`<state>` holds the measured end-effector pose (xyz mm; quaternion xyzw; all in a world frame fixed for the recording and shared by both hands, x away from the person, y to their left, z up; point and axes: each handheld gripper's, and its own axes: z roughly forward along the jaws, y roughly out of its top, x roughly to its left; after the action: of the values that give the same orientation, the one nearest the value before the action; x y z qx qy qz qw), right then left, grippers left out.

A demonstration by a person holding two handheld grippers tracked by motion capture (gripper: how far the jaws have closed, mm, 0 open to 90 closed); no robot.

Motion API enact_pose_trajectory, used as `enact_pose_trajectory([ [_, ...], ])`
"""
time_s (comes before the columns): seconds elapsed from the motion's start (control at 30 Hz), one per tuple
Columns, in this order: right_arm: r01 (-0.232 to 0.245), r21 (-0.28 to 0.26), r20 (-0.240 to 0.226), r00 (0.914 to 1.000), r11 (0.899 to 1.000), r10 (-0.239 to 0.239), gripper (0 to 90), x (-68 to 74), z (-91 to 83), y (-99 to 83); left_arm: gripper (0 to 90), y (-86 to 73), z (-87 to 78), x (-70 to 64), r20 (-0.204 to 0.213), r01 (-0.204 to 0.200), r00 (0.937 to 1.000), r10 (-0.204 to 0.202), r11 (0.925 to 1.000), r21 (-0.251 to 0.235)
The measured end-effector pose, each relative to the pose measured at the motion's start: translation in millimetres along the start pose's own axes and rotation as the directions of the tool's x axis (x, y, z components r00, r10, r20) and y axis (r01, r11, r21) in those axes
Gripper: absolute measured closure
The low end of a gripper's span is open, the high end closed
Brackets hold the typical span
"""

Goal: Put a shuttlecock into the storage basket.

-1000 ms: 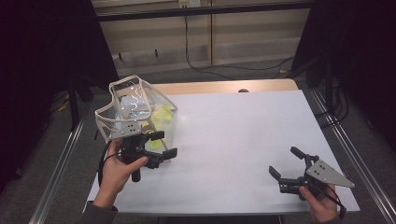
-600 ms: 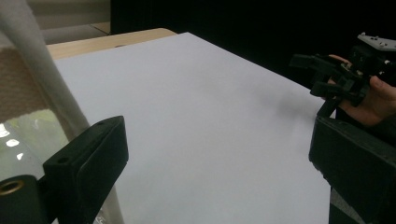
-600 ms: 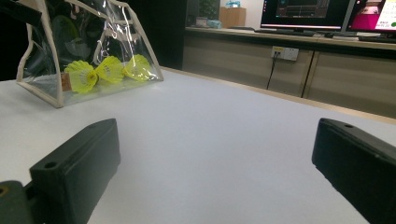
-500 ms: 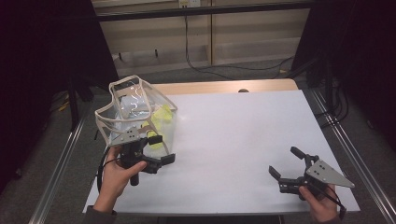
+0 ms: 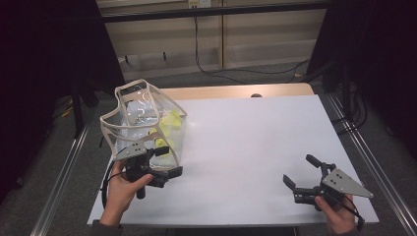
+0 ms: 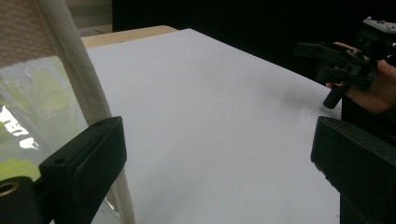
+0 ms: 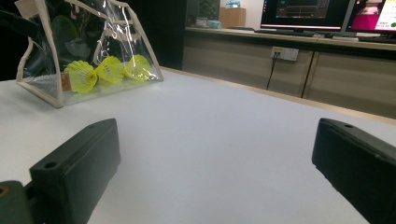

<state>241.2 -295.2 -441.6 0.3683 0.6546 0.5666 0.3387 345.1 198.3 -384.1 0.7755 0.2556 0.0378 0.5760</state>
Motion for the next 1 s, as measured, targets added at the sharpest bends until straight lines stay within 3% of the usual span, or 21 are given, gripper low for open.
enact_pose_trajectory([
  [0.8,0.003,-0.002,0.000,1.0000,1.000,-0.003,1.1,0.1,0.0,0.1,2.6,-22.2,-4.3,5.3,-0.001,0.015,0.9999,-0.015,0.9994,-0.030],
  [1.0,0.003,-0.001,0.000,1.0000,1.000,-0.003,1.1,0.1,0.0,0.1,2.4,-26.1,-5.6,6.5,-0.003,0.003,1.0000,-0.003,0.9996,-0.029],
])
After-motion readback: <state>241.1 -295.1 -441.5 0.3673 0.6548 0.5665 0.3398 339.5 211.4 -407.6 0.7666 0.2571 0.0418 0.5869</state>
